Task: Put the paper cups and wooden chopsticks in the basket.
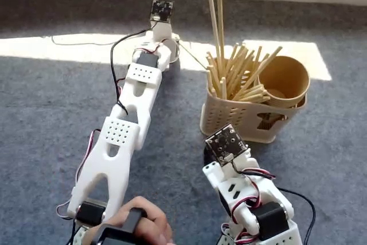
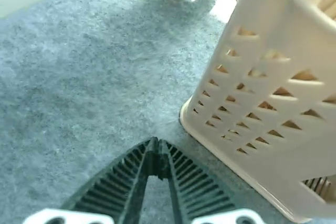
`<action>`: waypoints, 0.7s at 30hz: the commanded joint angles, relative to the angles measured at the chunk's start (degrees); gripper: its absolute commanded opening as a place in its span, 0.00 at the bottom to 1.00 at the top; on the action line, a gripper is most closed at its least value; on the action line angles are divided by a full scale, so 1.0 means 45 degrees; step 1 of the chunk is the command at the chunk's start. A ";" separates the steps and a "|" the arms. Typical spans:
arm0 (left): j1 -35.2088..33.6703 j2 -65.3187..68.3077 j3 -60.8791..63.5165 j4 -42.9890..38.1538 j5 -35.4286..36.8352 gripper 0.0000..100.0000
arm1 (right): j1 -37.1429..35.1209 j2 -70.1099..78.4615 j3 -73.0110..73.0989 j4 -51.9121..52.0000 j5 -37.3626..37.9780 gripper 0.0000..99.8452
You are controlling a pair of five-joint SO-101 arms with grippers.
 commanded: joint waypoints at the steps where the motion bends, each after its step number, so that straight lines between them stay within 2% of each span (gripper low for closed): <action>1: 0.0010 -0.0303 -0.0674 -0.0039 0.0078 0.05 | -0.0850 -0.0088 -0.0420 -0.0049 0.0000 0.01; 5: -0.0264 -0.0264 -0.0557 -0.0762 0.0391 0.05 | -0.1143 -0.0088 -0.0459 -0.0068 0.0000 0.01; 21: -0.0694 -0.0342 -0.0205 -0.0137 0.0430 0.01 | -0.1182 -0.0088 -0.0400 -0.0322 0.0000 0.01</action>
